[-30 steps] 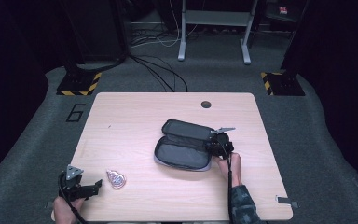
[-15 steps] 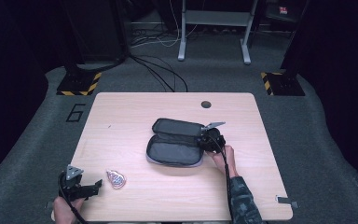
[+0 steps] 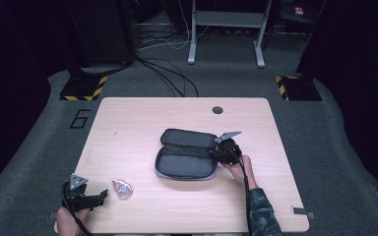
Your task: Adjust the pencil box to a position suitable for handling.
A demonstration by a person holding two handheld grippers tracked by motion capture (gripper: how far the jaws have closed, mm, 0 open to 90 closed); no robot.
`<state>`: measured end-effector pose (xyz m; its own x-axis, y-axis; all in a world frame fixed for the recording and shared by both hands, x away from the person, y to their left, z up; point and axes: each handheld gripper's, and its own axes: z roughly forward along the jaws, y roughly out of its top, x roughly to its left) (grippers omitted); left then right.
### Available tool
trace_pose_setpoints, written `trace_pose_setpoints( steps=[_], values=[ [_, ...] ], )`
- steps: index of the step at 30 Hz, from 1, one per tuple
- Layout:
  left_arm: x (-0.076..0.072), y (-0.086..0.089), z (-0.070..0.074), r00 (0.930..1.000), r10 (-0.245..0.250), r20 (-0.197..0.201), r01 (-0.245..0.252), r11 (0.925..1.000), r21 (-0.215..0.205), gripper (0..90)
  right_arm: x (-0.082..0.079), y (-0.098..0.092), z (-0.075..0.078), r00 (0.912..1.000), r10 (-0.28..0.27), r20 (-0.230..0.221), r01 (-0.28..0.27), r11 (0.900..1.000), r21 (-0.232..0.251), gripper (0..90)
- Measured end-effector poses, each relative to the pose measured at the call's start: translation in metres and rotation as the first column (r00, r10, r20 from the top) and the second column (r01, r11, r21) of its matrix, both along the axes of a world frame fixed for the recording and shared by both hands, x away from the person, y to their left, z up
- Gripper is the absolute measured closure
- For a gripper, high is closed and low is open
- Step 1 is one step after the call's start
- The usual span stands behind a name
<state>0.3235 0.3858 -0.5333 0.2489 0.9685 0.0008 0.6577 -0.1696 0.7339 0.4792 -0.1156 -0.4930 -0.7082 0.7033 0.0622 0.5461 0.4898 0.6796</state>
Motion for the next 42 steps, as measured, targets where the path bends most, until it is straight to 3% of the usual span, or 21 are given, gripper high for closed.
trace_pose_setpoints(
  steps=[4,11,13,14,15,16,19,22,26,32,33,34,36,38,41,42],
  values=[
    [0.000,0.000,0.000,1.0000,0.000,0.000,0.000,1.0000,0.000,0.6,-0.002,-0.009,0.001,0.9996,0.026,0.011,-0.026,1.000,-0.003,82.1],
    [0.000,0.000,0.000,1.0000,0.000,0.000,0.000,1.0000,0.000,0.6,0.003,-0.007,0.000,0.9985,0.052,0.018,-0.051,0.997,-0.058,80.1],
    [0.000,0.000,0.000,1.0000,0.000,0.000,0.000,1.0000,0.000,0.6,0.003,-0.006,-0.001,0.9996,0.029,0.006,-0.029,0.999,-0.034,61.0],
    [0.000,0.000,0.000,1.0000,0.000,0.000,0.000,1.0000,0.000,0.6,0.003,-0.006,-0.001,0.9996,0.029,0.006,-0.029,0.999,-0.034,61.0],
    [0.000,0.000,0.000,1.0000,0.000,0.000,0.000,1.0000,0.000,0.6,0.001,-0.005,0.000,0.9999,0.007,0.013,-0.007,1.000,-0.029,46.4],
    [0.000,0.000,0.000,1.0000,0.001,0.000,-0.001,1.0000,0.000,0.6,-0.002,-0.005,0.001,0.9999,0.000,0.015,0.001,1.000,-0.017,40.0],
    [0.000,0.000,0.000,1.0000,0.000,0.000,0.000,1.0000,0.000,0.6,-0.011,-0.011,0.009,0.9982,-0.043,0.041,0.042,0.999,0.032,28.6],
    [0.000,0.000,0.000,1.0000,0.001,0.000,-0.001,1.0000,0.000,0.6,-0.019,-0.016,0.015,0.9962,-0.068,0.054,0.065,0.996,0.062,23.1],
    [0.000,0.000,0.000,1.0000,0.000,0.000,0.000,1.0000,0.000,0.6,-0.040,-0.033,0.023,0.9878,-0.126,0.092,0.119,0.990,0.074,15.2],
    [0.000,0.000,0.000,1.0000,0.000,0.000,0.000,1.0000,0.000,0.7,-0.063,-0.058,0.018,0.9652,-0.224,0.135,0.222,0.975,0.031,12.2],
    [0.000,0.000,0.000,1.0000,0.000,0.000,0.000,1.0000,0.000,0.6,-0.063,-0.058,0.018,0.9652,-0.224,0.135,0.222,0.975,0.031,12.2],
    [0.000,0.000,0.000,1.0000,0.000,0.001,0.000,1.0000,0.000,0.6,-0.069,-0.068,0.013,0.9576,-0.259,0.127,0.255,0.966,0.043,11.8],
    [0.000,0.000,0.000,1.0000,0.000,0.000,0.000,1.0000,-0.001,0.6,-0.070,-0.072,0.010,0.9536,-0.270,0.134,0.267,0.963,0.038,11.8],
    [0.000,0.000,0.000,1.0000,0.000,0.000,0.000,1.0000,-0.001,0.6,-0.076,-0.085,-0.002,0.9445,-0.310,0.110,0.306,0.951,0.050,11.5],
    [0.000,0.000,0.000,1.0000,0.000,0.001,0.000,1.0000,0.000,0.6,-0.079,-0.093,-0.009,0.9420,-0.320,0.103,0.316,0.948,0.047,10.8],
    [0.000,0.000,0.000,1.0000,0.000,0.000,0.000,1.0000,0.000,0.6,-0.083,-0.100,-0.016,0.9332,-0.348,0.089,0.344,0.937,0.057,10.4]
  ],
)
